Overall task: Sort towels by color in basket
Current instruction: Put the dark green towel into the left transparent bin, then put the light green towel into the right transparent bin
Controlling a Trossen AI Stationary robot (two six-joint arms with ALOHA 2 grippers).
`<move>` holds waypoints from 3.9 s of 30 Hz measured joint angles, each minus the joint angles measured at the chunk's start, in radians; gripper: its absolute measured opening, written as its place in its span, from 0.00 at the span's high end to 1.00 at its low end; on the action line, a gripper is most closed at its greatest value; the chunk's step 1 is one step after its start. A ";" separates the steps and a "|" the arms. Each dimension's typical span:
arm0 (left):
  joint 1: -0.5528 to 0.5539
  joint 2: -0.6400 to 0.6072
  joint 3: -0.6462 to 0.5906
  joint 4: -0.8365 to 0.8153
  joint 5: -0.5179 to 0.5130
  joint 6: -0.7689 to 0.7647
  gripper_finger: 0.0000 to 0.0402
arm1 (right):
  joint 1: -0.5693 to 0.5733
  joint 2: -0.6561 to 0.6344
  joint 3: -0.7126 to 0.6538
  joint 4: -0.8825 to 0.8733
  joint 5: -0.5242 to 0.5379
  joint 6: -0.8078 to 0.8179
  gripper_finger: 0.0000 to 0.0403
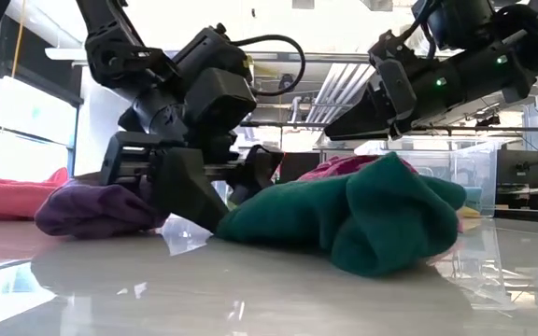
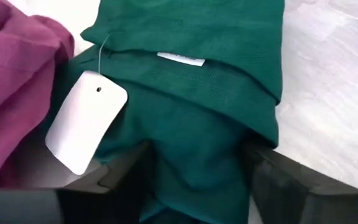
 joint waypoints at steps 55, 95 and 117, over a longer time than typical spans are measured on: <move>0.355 -0.809 0.053 -0.647 -1.381 -0.246 0.91 | 0.183 -0.255 0.004 -0.109 0.144 -0.108 0.64; 0.146 -0.681 -0.284 0.332 -0.450 -0.447 0.55 | 0.183 -0.255 0.002 -0.178 0.174 -0.064 0.64; 0.034 -0.479 -0.285 0.515 -0.560 -0.256 0.55 | -0.031 -0.255 0.068 -0.255 -0.021 -0.044 0.61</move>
